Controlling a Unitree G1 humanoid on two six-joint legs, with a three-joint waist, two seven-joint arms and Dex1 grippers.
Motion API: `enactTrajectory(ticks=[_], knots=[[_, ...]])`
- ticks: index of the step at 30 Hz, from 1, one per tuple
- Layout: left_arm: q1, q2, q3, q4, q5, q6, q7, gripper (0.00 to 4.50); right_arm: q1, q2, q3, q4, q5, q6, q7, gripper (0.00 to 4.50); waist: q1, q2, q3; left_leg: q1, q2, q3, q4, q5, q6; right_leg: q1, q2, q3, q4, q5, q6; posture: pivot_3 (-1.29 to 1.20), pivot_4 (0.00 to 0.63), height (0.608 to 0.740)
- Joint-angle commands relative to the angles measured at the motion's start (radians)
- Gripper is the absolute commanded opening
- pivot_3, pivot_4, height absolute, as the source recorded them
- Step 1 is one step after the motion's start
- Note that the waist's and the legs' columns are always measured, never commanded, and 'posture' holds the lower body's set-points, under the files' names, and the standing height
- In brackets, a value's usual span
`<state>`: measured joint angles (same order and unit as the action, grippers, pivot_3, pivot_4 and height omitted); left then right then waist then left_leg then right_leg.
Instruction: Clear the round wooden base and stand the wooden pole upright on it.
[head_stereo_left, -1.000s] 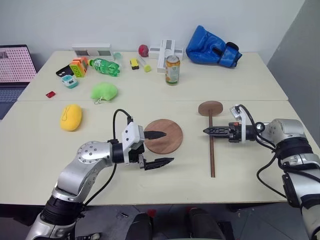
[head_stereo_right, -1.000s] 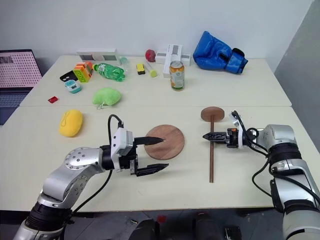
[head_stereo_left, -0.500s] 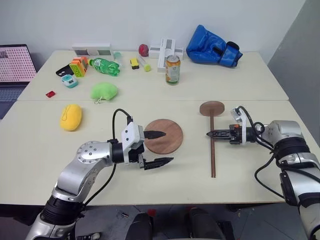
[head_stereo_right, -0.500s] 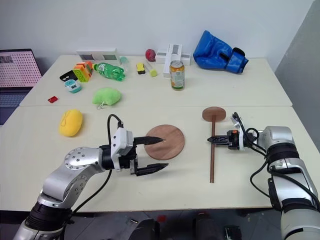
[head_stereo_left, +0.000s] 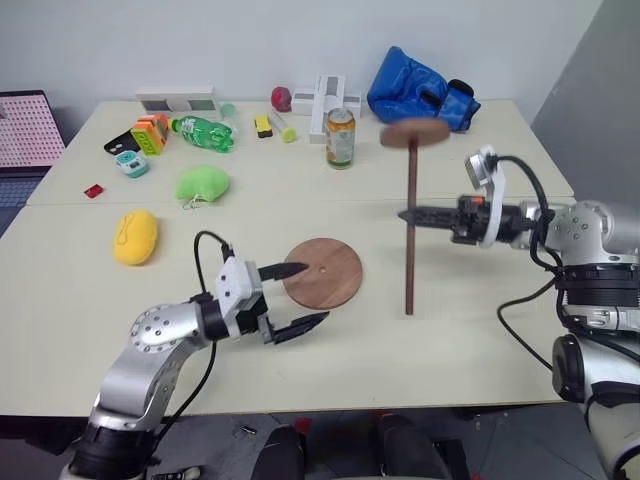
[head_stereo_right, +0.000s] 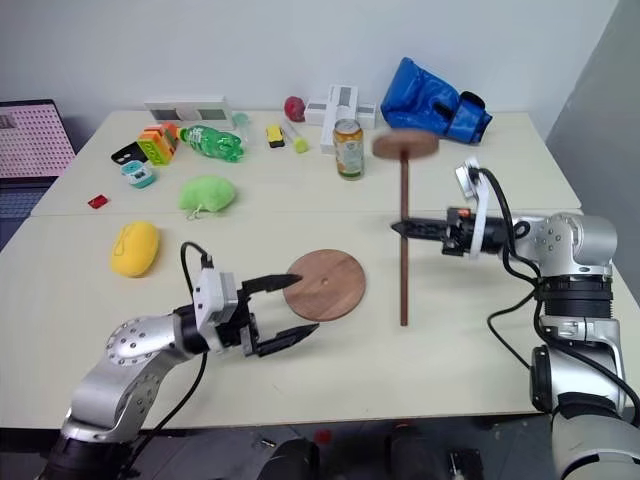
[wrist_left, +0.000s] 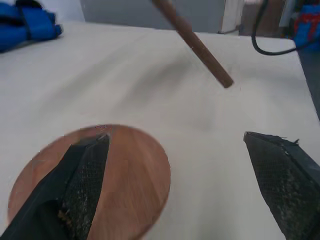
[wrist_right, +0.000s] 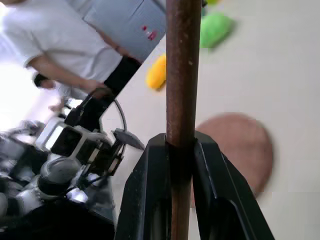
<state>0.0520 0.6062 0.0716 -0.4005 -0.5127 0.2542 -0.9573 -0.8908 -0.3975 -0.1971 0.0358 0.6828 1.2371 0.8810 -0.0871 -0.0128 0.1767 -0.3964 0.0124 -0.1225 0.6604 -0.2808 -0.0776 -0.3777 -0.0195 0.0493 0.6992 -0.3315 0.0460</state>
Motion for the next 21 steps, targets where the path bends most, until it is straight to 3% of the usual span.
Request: enactTrajectory(ticks=[1,4,9,21], knots=[[0.167,-0.027,0.103,-0.132,-0.063,-0.009,0.058,4.5,0.051,0.161,0.044,-0.253,-0.075,-0.245,-0.214,0.24,0.003,0.0,0.0,-0.001,0.0,0.0,0.0,0.0,0.0,-0.001,0.0,0.0,0.0,0.0,0.0,0.0,0.15,0.74],[0.247,-0.062,0.121,-0.152,-0.038,-0.036,0.108,4.5,0.149,0.221,0.152,-0.317,-0.179,-0.432,-0.261,0.24,0.031,0.0,0.0,-0.002,-0.001,-0.002,0.001,0.0,0.0,-0.001,-0.002,-0.002,-0.001,0.0,0.0,0.0,0.15,0.74],[0.257,-0.117,0.097,-0.175,-0.024,-0.034,0.19,4.5,0.271,0.257,0.29,-0.278,-0.329,-0.682,-0.305,0.24,0.057,0.0,0.0,-0.001,-0.004,-0.001,0.003,0.0,-0.001,0.003,-0.006,-0.002,-0.002,0.001,0.001,0.0,0.15,0.74],[0.207,-0.114,0.066,-0.169,-0.024,-0.02,0.217,4.5,0.28,0.288,0.313,-0.161,-0.388,-0.816,-0.353,0.24,0.042,0.001,0.0,0.002,-0.002,-0.001,0.0,0.0,-0.001,0.003,-0.001,-0.002,-0.001,0.0,0.0,0.0,0.15,0.74]])
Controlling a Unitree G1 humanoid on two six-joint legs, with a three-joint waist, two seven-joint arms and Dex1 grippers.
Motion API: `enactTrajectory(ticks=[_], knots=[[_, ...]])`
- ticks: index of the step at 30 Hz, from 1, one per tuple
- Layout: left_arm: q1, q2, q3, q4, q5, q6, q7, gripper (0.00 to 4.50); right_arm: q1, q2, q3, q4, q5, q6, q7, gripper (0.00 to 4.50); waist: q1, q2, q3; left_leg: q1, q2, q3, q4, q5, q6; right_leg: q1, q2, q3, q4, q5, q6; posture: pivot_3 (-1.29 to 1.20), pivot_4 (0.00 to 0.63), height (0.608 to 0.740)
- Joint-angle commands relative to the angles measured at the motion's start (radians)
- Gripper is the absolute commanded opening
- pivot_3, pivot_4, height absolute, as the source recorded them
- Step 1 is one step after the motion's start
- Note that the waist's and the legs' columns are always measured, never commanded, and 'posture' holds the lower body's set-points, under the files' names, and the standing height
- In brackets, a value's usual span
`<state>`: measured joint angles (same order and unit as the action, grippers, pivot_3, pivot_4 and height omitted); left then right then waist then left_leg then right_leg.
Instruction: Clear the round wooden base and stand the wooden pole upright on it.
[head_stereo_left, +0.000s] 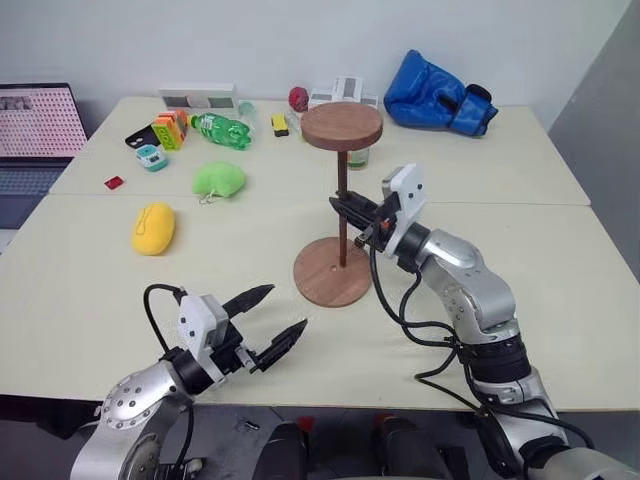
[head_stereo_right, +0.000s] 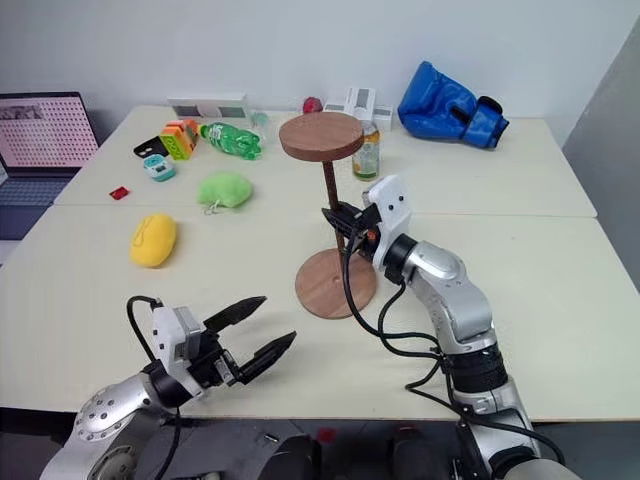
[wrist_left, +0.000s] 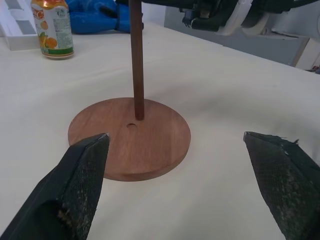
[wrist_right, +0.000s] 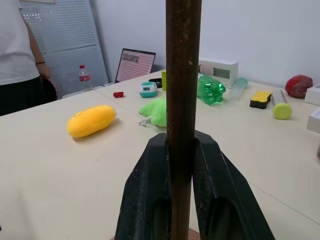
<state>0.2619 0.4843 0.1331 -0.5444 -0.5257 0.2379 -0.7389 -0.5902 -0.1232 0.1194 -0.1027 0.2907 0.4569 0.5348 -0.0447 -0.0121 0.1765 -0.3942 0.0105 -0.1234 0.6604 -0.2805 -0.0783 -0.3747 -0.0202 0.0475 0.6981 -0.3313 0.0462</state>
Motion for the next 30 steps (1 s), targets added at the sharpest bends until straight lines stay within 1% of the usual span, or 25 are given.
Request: enactTrajectory(ticks=[1,6,11,18,27,30], knots=[[-0.002,0.009,0.004,-0.027,-0.011,-0.004,-0.001,4.5,-0.022,0.021,0.0,-0.024,0.008,-0.035,-0.009,0.24,-0.003,0.0,0.0,0.0,0.0,0.0,0.0,0.0,0.0,0.0,0.0,0.0,0.0,0.0,0.0,0.0,0.15,0.74],[0.005,0.012,0.004,-0.038,-0.016,0.0,0.002,4.5,-0.022,0.053,0.004,-0.044,0.039,-0.005,-0.01,0.24,-0.008,0.0,0.0,0.0,0.0,0.0,0.0,0.0,0.0,0.0,0.0,0.0,0.0,0.0,0.0,0.0,0.15,0.74],[0.003,0.015,0.008,-0.034,-0.016,0.001,0.0,4.5,-0.011,0.054,0.015,-0.041,0.038,0.001,-0.003,0.24,-0.009,0.0,0.0,0.0,0.0,0.0,0.0,0.0,0.0,0.0,0.0,0.0,0.0,0.0,0.0,0.0,0.15,0.74],[-0.008,0.018,0.004,-0.026,-0.013,0.0,-0.003,4.5,0.011,0.015,0.037,-0.007,-0.009,-0.045,0.007,0.24,-0.009,0.0,0.0,0.0,0.0,0.0,0.0,0.0,0.0,0.0,0.0,0.0,0.0,0.0,0.0,0.0,0.15,0.74],[-0.012,0.017,0.0,-0.021,-0.012,-0.006,-0.009,4.5,0.048,0.015,0.058,-0.013,-0.037,-0.097,-0.009,0.24,-0.009,0.0,0.0,0.001,0.0,0.0,0.0,0.0,0.0,0.001,0.0,0.0,0.0,0.0,0.0,0.0,0.15,0.74],[-0.011,0.014,-0.001,-0.019,-0.01,-0.01,-0.01,4.5,0.079,0.004,0.093,-0.009,-0.08,-0.164,-0.005,0.24,-0.007,0.0,0.0,0.001,0.0,0.0,0.0,0.0,0.0,0.001,0.0,0.0,0.0,0.0,0.0,0.0,0.15,0.74]])
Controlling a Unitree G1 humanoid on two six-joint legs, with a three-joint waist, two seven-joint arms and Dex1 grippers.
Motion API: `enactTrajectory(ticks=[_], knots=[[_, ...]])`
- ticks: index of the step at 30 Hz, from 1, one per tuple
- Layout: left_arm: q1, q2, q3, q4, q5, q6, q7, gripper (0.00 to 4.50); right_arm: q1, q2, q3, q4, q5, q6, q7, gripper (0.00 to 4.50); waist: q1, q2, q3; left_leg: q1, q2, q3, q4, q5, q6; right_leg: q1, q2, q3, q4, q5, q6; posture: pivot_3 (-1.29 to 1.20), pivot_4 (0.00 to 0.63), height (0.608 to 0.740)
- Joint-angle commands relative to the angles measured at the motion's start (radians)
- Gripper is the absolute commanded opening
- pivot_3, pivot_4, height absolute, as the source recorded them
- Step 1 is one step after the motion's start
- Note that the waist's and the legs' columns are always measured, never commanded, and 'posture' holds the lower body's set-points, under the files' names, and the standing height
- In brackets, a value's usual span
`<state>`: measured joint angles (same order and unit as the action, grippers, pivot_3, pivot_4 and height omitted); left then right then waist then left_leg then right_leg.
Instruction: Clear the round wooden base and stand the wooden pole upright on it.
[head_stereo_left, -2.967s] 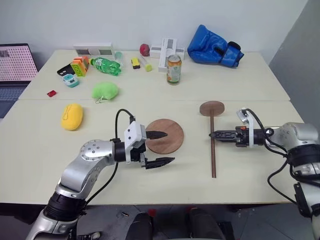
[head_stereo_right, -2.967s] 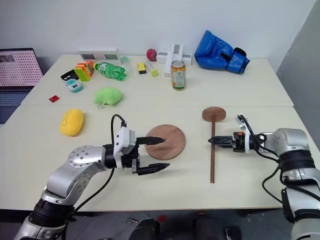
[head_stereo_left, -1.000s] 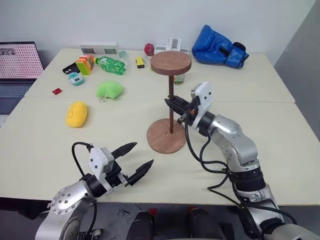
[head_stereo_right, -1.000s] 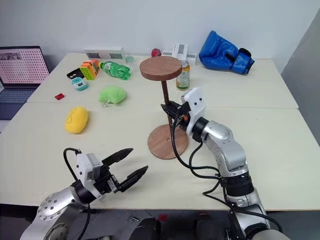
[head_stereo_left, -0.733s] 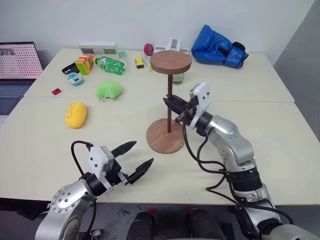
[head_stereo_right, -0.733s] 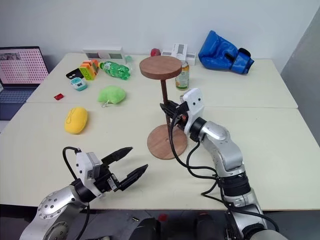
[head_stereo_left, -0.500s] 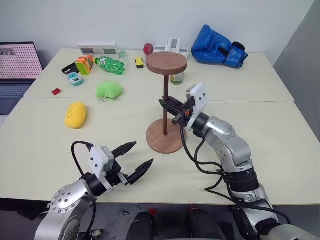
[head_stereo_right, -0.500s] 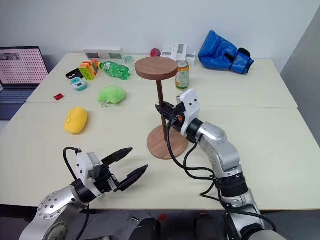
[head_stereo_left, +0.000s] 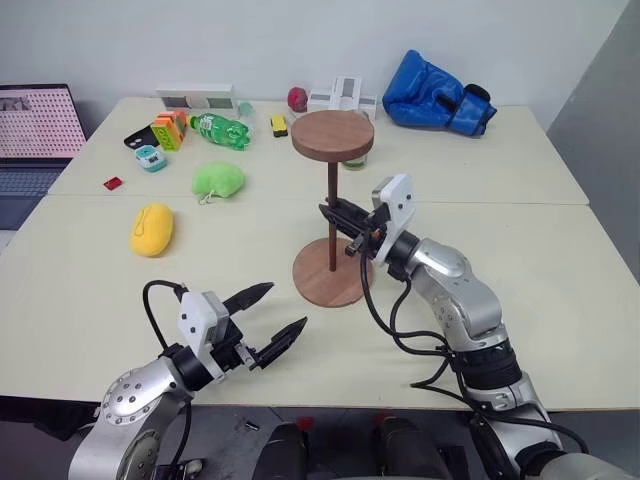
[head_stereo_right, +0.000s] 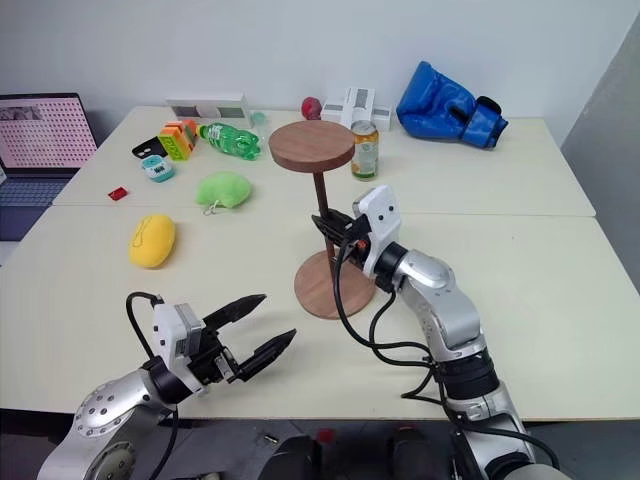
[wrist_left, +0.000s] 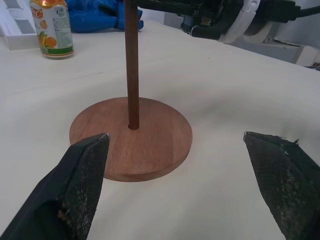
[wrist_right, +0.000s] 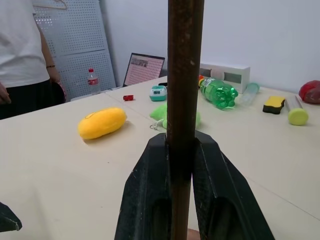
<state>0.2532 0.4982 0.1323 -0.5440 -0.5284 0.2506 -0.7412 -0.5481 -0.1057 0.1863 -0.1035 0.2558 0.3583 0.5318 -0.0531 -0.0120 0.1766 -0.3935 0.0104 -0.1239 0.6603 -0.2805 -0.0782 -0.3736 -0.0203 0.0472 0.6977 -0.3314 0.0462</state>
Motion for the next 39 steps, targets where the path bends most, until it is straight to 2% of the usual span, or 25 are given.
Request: enactTrajectory(ticks=[1,8,14,16,19,21,22,23,27,31,32,37,39], knots=[[0.0,-0.002,-0.001,-0.02,-0.006,-0.024,-0.007,4.5,0.052,-0.018,0.039,-0.007,-0.057,-0.085,0.003,0.24,0.002,0.0,0.0,0.0,0.0,0.0,0.0,0.0,0.0,0.0,0.0,0.0,0.0,0.0,0.0,0.0,0.15,0.74],[0.001,-0.016,-0.018,-0.019,0.002,-0.031,0.001,4.5,0.125,-0.024,0.084,0.032,-0.096,-0.135,0.011,0.24,0.001,0.0,-0.002,0.002,0.0,0.0,0.0,0.0,0.0,0.002,0.0,0.0,0.0,0.0,0.0,0.0,0.15,0.74],[0.013,-0.017,-0.017,-0.02,0.005,-0.042,0.002,4.5,0.147,-0.066,0.131,0.085,-0.15,-0.081,0.017,0.24,0.002,0.001,-0.008,0.005,0.0,0.0,-0.001,0.0,0.0,0.005,0.0,0.0,-0.001,0.0,0.0,0.0,0.15,0.74],[0.018,-0.017,-0.018,-0.019,0.007,-0.046,0.003,4.5,0.141,-0.085,0.148,0.07,-0.155,-0.034,0.022,0.24,0.002,0.002,-0.011,0.009,0.0,0.001,-0.003,0.0,0.0,0.008,0.0,0.001,-0.003,0.0,0.0,0.0,0.15,0.74],[0.02,-0.016,-0.019,-0.018,0.008,-0.049,0.003,4.5,0.124,-0.089,0.141,0.033,-0.136,0.026,0.013,0.24,0.003,0.003,-0.014,0.022,0.0,0.001,-0.011,0.0,0.0,0.022,-0.001,0.001,-0.011,0.0,0.0,0.0,0.15,0.74],[0.019,-0.014,-0.016,-0.015,0.006,-0.049,0.002,4.5,0.11,-0.086,0.127,0.007,-0.12,0.062,0.003,0.94,0.003,0.003,-0.016,0.031,0.0,0.002,-0.017,0.0,0.0,0.03,-0.001,0.001,-0.017,-0.001,-0.001,0.0,0.15,0.74],[0.018,-0.013,-0.015,-0.014,0.005,-0.05,0.002,4.5,0.106,-0.085,0.124,0.0,-0.117,0.074,0.0,1.07,0.004,0.001,-0.017,0.031,0.0,0.001,-0.017,0.0,0.0,0.03,-0.001,0.0,-0.017,-0.001,-0.001,0.0,0.15,0.74],[0.018,-0.012,-0.014,-0.013,0.005,-0.05,0.002,4.5,0.102,-0.085,0.12,-0.009,-0.113,0.085,0.0,1.41,0.005,0.0,-0.016,0.03,0.0,0.0,-0.017,0.0,0.0,0.03,-0.001,-0.001,-0.017,-0.002,-0.002,0.0,0.15,0.74],[-0.006,-0.006,-0.012,0.006,0.003,-0.045,0.001,4.5,0.082,-0.095,0.092,-0.052,-0.092,0.138,0.014,2.14,0.004,0.004,-0.013,0.021,0.0,0.001,-0.016,0.0,0.0,0.019,-0.001,0.001,-0.015,-0.002,-0.002,0.0,0.15,0.74],[-0.053,0.01,0.019,0.051,-0.015,-0.01,0.015,4.5,0.083,-0.176,0.101,-0.132,-0.073,0.245,0.085,3.0,0.004,0.004,-0.013,0.02,0.001,0.0,-0.017,0.0,0.0,0.019,0.0,-0.001,-0.016,-0.002,-0.002,0.0,0.15,0.74],[-0.07,0.017,0.034,0.069,-0.026,0.016,0.027,4.5,0.088,-0.206,0.101,-0.148,-0.07,0.259,0.107,3.34,0.004,0.005,-0.013,0.019,0.001,0.0,-0.017,0.0,0.0,0.019,-0.001,-0.002,-0.016,-0.002,-0.002,0.0,0.15,0.74],[-0.144,0.176,0.068,0.157,-0.012,0.103,-0.062,4.5,0.124,-0.379,0.045,-0.187,-0.042,0.273,0.216,4.31,0.013,0.004,-0.012,0.019,0.0,-0.001,-0.016,0.0,0.0,0.019,-0.001,-0.002,-0.017,-0.002,-0.002,0.0,0.15,0.74],[-0.252,0.284,0.103,0.266,-0.017,0.146,-0.115,4.5,0.127,-0.467,-0.027,-0.205,0.01,0.298,0.285,4.45,0.015,0.005,-0.01,0.018,0.0,-0.001,-0.016,0.0,0.0,0.019,-0.001,-0.003,-0.017,-0.002,-0.002,0.0,0.15,0.74]])
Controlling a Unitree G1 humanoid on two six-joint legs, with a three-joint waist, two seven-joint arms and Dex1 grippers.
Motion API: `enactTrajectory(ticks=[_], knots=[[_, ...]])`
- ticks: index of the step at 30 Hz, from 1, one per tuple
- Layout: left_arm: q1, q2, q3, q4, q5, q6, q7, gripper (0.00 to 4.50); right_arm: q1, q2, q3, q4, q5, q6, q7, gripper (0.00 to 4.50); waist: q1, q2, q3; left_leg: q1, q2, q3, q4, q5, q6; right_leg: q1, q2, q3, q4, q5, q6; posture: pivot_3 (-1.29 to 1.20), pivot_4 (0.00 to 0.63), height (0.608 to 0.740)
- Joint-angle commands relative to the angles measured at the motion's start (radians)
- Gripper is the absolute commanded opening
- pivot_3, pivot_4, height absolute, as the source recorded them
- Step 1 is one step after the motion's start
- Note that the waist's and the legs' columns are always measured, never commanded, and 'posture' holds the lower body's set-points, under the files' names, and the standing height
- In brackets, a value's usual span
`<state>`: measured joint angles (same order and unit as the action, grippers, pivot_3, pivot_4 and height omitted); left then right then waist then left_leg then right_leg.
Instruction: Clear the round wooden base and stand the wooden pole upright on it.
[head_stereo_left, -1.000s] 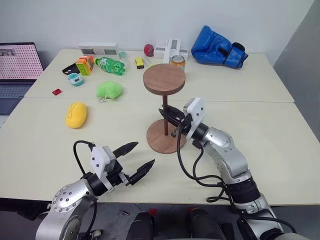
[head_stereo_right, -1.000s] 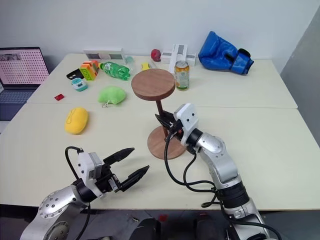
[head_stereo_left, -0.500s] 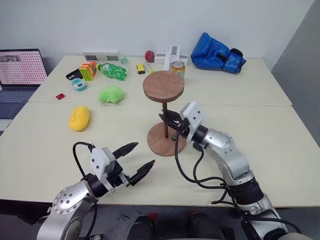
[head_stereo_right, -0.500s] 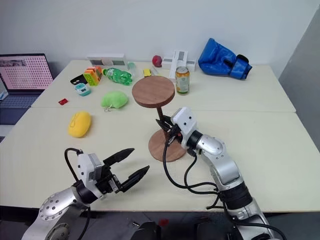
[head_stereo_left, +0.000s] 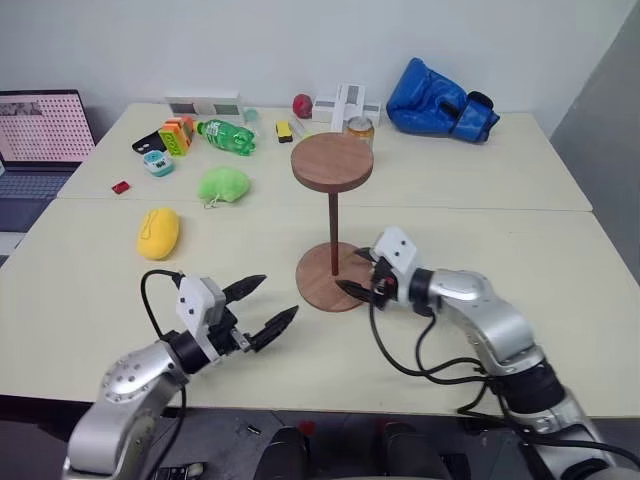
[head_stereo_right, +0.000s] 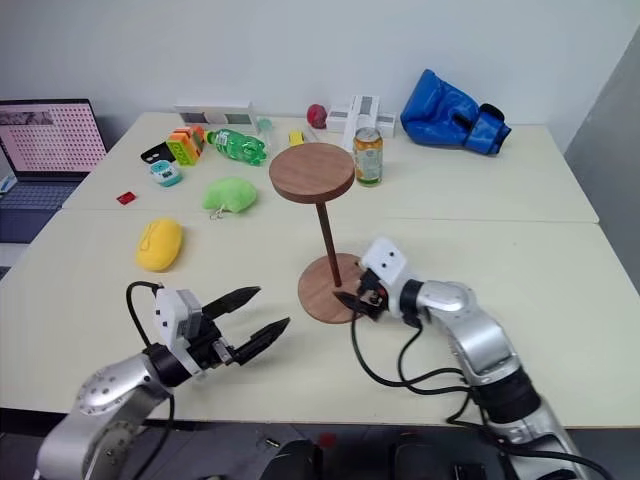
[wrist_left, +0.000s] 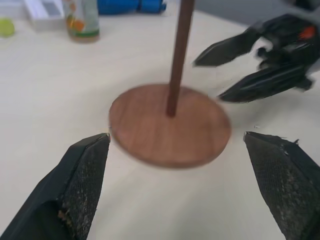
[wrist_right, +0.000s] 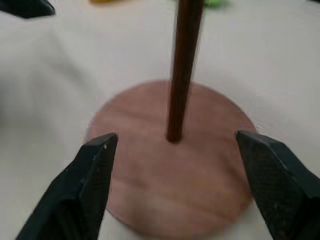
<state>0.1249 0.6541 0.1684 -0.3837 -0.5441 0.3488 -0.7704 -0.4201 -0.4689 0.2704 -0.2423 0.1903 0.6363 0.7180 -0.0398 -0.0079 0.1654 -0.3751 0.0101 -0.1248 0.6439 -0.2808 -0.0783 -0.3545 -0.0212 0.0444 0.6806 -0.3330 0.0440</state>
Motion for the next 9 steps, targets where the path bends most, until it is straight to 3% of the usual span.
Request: enactTrajectory(ticks=[1,6,9], knots=[[-0.179,0.185,0.078,0.156,-0.005,0.065,-0.125,4.5,-0.007,-0.143,-0.154,-0.087,0.112,0.043,0.132,4.45,0.007,0.0,0.006,0.0,0.0,0.001,0.0,0.0,0.0,0.0,0.0,0.0,0.0,0.0,0.0,0.0,0.15,0.74],[-0.289,0.318,0.052,0.273,0.002,0.1,-0.26,4.5,-0.019,-0.229,-0.239,-0.163,0.237,0.114,0.206,4.45,-0.005,0.001,0.008,-0.005,0.0,0.0,0.001,0.0,0.0,-0.005,0.001,0.0,0.001,0.0,0.0,0.0,0.15,0.74],[-0.307,0.338,0.034,0.295,0.015,0.097,-0.309,4.5,-0.016,-0.238,-0.249,-0.18,0.264,0.131,0.206,4.45,-0.012,0.001,0.008,-0.007,0.001,0.001,-0.002,0.0,0.0,-0.007,0.001,0.0,-0.001,0.0,0.0,0.0,0.15,0.74]])
